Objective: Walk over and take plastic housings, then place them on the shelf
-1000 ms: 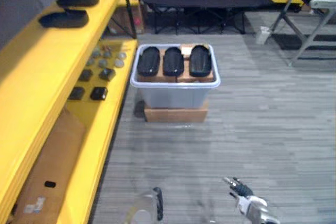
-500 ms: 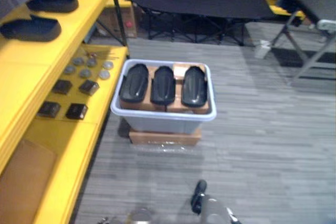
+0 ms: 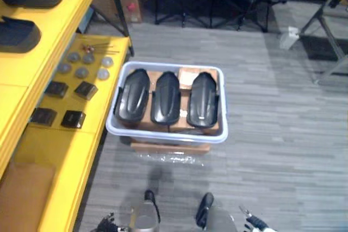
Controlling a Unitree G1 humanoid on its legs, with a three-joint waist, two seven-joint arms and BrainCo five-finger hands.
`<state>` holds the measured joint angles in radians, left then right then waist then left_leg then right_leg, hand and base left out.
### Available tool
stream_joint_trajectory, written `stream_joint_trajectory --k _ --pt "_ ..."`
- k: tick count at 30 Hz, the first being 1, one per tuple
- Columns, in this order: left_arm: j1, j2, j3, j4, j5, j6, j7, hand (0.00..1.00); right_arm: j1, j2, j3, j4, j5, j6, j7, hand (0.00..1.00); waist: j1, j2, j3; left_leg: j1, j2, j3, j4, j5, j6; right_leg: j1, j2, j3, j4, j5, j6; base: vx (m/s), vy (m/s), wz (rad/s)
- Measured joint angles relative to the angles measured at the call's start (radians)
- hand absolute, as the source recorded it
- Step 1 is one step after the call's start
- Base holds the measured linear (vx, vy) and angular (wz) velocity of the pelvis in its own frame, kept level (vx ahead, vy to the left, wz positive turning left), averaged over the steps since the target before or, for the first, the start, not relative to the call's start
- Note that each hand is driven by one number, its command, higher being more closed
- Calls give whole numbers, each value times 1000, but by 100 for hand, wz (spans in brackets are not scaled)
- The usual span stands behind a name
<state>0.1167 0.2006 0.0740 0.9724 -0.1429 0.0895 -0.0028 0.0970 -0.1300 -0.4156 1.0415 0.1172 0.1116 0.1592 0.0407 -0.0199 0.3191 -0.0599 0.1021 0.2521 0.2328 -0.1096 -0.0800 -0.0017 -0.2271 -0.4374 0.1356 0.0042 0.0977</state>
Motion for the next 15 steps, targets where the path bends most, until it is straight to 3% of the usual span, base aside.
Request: stream_joint_trajectory --k 1,3,4,5,7,9,10,11,13,15 --pt "2 1 -5 0 -8 0 1 0 4 7 7 -1 -14 -20 -1 0 0 0 0 7 -4 -3 -1 0 0 9 -2 0 -3 0 0 161 93 21" --pt "5 7 -13 1 -6 0 1 0 14 28 57 -6 -73 -125 -11 0 1 -3 1 28 -14 -33 -7 0 0 45 -8 -4 -7 1 1 143 81 31" --pt "5 8 -20 1 -5 1 1 0 10 34 141 -37 -137 -215 -27 0 3 -5 1 37 -17 -49 -18 0 0 59 -8 -6 -7 2 2 97 63 34" --pt "5 8 -20 3 -5 1 3 0 15 34 204 -76 -171 -261 -36 0 3 -8 2 37 -17 -53 -21 0 0 63 -8 -7 -7 3 4 53 62 32" --pt "5 15 -21 25 -9 -3 18 0 14 -29 530 -331 -272 -405 -25 0 7 -22 3 31 -15 -70 -32 2 3 62 -8 -11 -7 9 13 -9 40 20" --pt "2 28 -36 44 -11 -13 19 0 -42 -55 744 -482 -311 -454 11 0 12 -34 -6 21 -14 -87 -35 5 8 62 -5 -27 -7 9 13 -65 13 29" --pt "-15 34 -36 54 -10 -24 43 0 -131 -46 951 -575 -335 -519 58 0 33 -42 -12 -5 -14 -109 -27 -2 6 69 7 -29 -20 9 13 -57 3 44" --pt "-24 33 -35 61 -3 -23 47 0 -173 -40 1022 -607 -330 -536 75 0 40 -44 -14 -12 -11 -118 -26 -16 12 73 13 -30 -29 9 13 -69 11 49" --pt "-28 27 -11 67 15 -25 48 0 -336 19 1165 -711 -304 -546 114 0 108 -52 -15 -17 -3 -142 -16 -24 10 84 21 -30 -36 10 13 -42 24 34" --pt "10 8 23 63 44 -28 53 0 -437 36 1128 -813 -216 -520 106 0 121 -61 -21 2 -6 -159 -13 -25 11 118 19 -29 -33 15 5 -18 53 32"
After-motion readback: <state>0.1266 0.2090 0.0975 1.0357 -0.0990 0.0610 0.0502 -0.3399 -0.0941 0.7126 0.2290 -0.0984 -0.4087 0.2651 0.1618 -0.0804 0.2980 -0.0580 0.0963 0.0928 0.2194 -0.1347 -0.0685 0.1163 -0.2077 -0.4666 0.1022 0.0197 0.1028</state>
